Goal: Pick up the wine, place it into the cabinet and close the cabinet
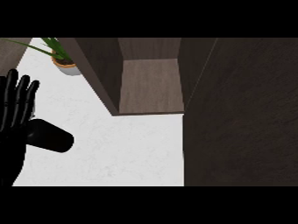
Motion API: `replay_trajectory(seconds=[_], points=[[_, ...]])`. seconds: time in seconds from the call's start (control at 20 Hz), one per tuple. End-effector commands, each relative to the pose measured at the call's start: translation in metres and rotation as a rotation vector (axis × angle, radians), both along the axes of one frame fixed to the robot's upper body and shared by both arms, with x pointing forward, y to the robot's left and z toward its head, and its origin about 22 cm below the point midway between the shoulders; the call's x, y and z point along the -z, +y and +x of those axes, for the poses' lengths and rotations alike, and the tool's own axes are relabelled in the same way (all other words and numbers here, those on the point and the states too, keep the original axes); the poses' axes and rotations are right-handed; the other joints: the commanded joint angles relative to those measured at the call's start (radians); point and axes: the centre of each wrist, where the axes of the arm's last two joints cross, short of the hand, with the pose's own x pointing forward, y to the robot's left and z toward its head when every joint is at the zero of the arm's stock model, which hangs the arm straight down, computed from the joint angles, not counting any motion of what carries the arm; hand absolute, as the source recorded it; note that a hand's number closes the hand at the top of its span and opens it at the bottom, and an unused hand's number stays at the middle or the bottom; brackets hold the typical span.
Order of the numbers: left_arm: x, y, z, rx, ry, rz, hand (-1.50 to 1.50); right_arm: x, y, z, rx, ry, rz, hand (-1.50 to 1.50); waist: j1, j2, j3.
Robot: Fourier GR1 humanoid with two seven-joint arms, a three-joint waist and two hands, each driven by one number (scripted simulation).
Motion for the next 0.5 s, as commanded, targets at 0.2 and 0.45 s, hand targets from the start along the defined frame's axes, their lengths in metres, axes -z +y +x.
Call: replay_trajectory(seconds=[0.2,0.45], points=[[0.011,0.031,-0.014,0.194,0.001,0.028,-1.5,-0.009,-0.001,-0.037,-0.035,-0.016,0.006,-1.5,0.03,0.001,-0.002],[0.033,0.013,-0.032,0.326,0.227,-0.241,-1.5,0.004,0.021,-0.055,-0.26,0.129,0.024,-1.5,0.03,-0.003,-0.002]])
